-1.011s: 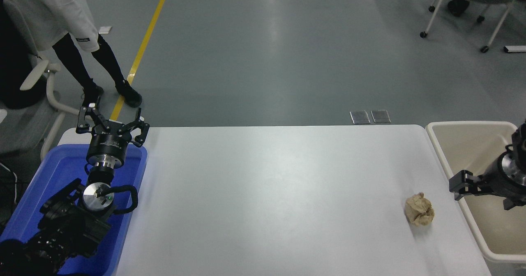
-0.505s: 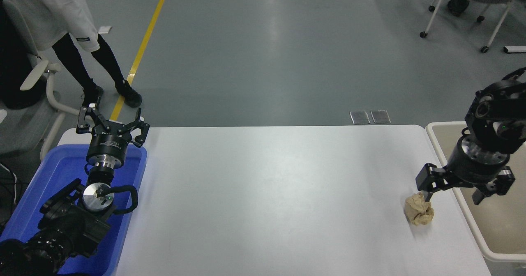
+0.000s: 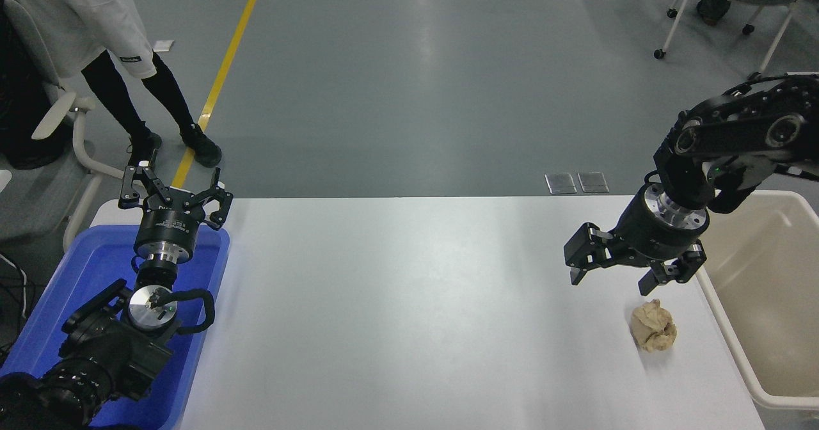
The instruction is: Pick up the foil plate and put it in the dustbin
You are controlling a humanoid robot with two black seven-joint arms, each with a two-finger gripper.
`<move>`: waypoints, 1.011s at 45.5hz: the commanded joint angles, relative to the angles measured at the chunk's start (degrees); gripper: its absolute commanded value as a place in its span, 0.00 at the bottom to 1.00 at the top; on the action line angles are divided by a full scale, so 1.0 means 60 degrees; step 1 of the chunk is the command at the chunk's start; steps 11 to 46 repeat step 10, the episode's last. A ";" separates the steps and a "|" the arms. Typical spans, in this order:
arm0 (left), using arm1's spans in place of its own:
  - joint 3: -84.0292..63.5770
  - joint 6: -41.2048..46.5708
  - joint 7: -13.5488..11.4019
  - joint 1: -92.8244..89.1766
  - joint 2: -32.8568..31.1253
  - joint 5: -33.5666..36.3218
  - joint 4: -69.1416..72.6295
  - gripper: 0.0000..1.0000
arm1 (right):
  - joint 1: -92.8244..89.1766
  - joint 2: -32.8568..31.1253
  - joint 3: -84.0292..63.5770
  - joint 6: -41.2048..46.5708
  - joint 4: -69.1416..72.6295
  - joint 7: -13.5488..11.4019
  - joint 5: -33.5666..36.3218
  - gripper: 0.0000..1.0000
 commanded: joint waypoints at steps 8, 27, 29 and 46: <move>0.0000 0.0001 0.0000 0.0000 0.0000 0.0000 -0.0001 0.99 | 0.0093 0.0314 -0.0002 -0.0168 -0.0032 0.0196 -0.0551 1.00; 0.0000 0.0001 0.0000 0.0000 0.0000 0.0000 -0.0001 0.99 | 0.0108 0.0343 -0.0002 -0.0154 -0.0061 0.0196 -0.0551 1.00; 0.0000 0.0001 0.0000 0.0000 0.0000 0.0000 -0.0001 0.99 | 0.0108 0.0343 -0.0002 -0.0154 -0.0061 0.0196 -0.0551 1.00; 0.0000 0.0001 0.0000 0.0000 0.0000 0.0000 -0.0001 0.99 | 0.0108 0.0343 -0.0002 -0.0154 -0.0061 0.0196 -0.0551 1.00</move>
